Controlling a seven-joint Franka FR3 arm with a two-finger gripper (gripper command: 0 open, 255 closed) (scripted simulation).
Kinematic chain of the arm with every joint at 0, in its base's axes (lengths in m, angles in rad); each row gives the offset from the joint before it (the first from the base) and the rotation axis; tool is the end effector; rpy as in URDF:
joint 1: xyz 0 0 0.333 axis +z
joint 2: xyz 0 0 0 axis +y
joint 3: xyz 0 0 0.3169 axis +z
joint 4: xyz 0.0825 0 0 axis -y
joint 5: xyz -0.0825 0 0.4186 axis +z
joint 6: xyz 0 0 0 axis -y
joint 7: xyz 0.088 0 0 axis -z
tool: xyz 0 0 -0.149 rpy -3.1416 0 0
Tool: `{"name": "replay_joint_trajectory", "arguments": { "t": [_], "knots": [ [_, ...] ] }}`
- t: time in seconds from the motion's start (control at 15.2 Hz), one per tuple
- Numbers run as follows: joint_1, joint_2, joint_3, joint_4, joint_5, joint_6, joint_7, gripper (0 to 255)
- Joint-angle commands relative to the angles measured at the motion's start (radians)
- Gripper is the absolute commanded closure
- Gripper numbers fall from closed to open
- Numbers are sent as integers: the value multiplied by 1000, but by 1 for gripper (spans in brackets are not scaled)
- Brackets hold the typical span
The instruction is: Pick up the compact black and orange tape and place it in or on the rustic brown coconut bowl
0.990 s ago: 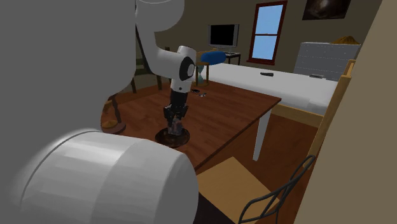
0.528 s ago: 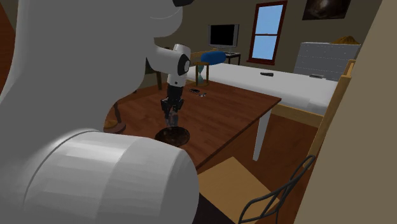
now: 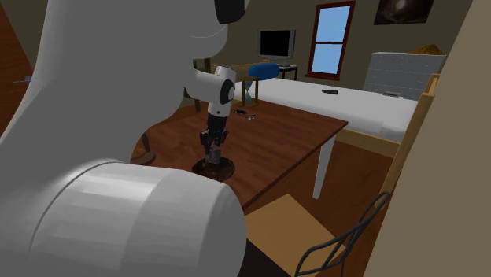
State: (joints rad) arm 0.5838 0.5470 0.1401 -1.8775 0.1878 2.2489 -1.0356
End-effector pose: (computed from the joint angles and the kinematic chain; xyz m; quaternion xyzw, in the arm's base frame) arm 0.4677 0.4300 0.1422 -0.6851 -0.7158 0.0691 0.1167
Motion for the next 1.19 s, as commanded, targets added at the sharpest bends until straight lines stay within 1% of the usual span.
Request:
{"name": "replay_joint_trajectory", "arguments": {
  "t": [0.0, 0.33, 0.86, 0.92, 1.12],
  "knots": [
    [1, 18, 0, -4, 1, 22, -4, 255],
    [3, 65, -1, 2, 1, 63, -11, 255],
    [3, 65, -1, 2, 1, 63, -11, 255],
    [3, 65, -1, 2, 1, 63, -11, 0],
    [3, 65, -1, 2, 1, 63, -11, 0]
  ]
}}
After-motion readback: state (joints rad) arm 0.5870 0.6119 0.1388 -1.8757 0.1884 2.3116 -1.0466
